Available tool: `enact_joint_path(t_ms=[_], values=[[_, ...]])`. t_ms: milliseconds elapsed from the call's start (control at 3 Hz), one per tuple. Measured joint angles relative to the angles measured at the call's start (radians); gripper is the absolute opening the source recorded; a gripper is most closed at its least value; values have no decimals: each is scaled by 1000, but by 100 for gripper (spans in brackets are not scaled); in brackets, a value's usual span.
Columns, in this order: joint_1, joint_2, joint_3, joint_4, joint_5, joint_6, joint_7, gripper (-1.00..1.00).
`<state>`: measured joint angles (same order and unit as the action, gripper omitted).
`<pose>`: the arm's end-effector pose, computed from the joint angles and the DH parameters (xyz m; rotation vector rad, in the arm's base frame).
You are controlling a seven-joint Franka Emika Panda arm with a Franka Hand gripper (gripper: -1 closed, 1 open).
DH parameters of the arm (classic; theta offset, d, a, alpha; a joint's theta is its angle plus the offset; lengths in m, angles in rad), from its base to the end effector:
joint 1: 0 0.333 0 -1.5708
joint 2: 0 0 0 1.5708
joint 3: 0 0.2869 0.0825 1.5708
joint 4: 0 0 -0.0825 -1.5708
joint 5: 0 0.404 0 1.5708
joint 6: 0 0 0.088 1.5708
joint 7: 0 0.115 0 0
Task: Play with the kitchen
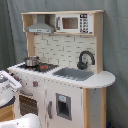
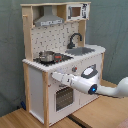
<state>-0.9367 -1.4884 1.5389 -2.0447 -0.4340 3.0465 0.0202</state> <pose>0.3927 0.5149 0.3356 0.9113 1.3675 1.0278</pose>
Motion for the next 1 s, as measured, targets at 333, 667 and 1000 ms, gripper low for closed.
enact_joint_path(t_ms=[333,667,1000], values=[[0,0,0,0,0,-1,0,-100],[0,0,7,-1,-2,-13,-120,-100],[0,0,7,0,-2,-15,-223,-100]])
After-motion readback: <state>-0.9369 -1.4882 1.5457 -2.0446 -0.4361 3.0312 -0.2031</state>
